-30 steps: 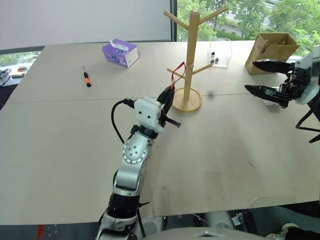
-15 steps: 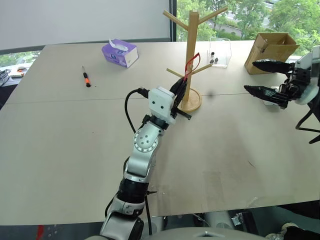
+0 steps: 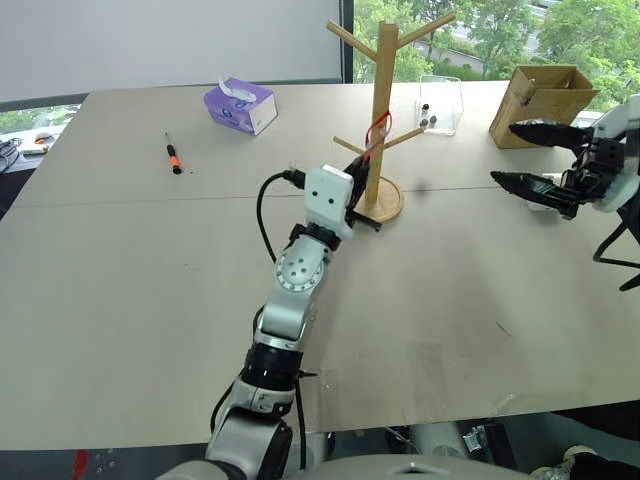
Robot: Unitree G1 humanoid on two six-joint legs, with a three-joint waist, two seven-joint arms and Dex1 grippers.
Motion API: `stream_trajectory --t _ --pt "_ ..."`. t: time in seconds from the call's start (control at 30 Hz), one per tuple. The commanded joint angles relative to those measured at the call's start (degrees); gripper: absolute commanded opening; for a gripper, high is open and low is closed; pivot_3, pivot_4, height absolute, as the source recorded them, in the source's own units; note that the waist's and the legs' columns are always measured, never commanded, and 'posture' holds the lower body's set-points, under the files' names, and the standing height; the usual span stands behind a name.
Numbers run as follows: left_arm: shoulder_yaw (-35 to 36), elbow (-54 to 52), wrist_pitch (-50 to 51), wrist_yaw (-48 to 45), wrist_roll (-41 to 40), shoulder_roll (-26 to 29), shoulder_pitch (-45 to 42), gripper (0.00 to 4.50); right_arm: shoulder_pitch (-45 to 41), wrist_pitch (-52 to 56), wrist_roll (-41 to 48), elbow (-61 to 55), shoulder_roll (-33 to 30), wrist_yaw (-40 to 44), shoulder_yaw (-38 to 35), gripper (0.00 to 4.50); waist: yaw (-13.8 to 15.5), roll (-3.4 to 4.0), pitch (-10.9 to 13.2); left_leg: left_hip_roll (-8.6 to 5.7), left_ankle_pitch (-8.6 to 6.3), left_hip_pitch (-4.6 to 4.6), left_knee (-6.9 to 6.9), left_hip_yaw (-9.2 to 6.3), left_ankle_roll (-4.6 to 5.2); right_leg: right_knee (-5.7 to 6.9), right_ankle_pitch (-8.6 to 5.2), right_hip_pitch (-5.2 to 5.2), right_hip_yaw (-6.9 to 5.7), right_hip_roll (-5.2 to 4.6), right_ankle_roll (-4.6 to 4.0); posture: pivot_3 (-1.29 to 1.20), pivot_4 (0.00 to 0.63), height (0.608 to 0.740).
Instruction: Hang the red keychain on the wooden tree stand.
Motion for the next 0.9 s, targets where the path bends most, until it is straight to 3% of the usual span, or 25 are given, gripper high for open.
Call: stream_trajectory --t 0.03,0.23,0.33,0.57,0.7,0.9 --pt "0.3 0.0 0.0 1.2 0.7 -0.6 -1.6 0.04 -0.1 0.0 1.0 -1.8 -0.8 -0.2 -2.3 4.50 0.0 0.00 0.0 0.00 0.00 0.00 0.00 0.00 0.00 -0.01 0.00 0.00 0.00 0.00 0.00 0.00 0.150 0.740" --pt "1.2 0.7 -1.2 2.4 0.6 -0.8 -2.4 0.04 0.1 0.0 1.0 -2.0 -0.8 -0.4 -2.3 4.50 0.0 0.00 0.0 0.00 0.00 0.00 0.00 0.00 0.00 0.00 0.00 0.00 0.00 0.00 0.00 0.00 0.150 0.740" --pt "0.7 0.5 -1.4 2.2 1.0 -0.7 -2.1 0.99 0.4 -0.2 0.9 -2.0 -0.8 -0.4 -2.3 4.50 0.0 0.00 0.0 0.00 0.00 0.00 0.00 0.00 0.00 0.00 0.00 0.00 0.00 0.00 0.00 0.00 0.150 0.740" --pt "0.3 0.3 -1.1 1.7 0.9 -0.7 -1.5 4.25 1.6 -0.2 1.1 -3.0 0.1 -1.5 -2.4 4.50 0.0 0.00 0.0 0.00 0.00 0.00 0.00 0.00 0.00 0.00 0.00 0.00 0.00 0.00 0.00 0.00 0.150 0.740" --pt "3.3 -0.5 2.5 4.2 -0.3 -1.1 -0.1 4.39 3.6 -1.6 -0.3 -3.6 2.7 -6.0 -2.5 4.50 0.0 0.00 0.0 0.00 0.00 0.01 0.00 0.02 0.00 0.00 0.00 0.00 0.01 -0.01 0.00 0.00 0.150 0.740" --pt "11.2 -3.8 7.7 7.8 -1.4 2.1 7.8 4.39 8.2 -10.8 -9.5 -3.0 15.2 -24.5 -2.3 4.50 -0.4 -0.03 0.0 0.07 0.03 0.04 -0.02 0.04 -0.06 0.08 -0.01 -0.05 0.06 0.06 0.01 0.00 0.150 0.740"
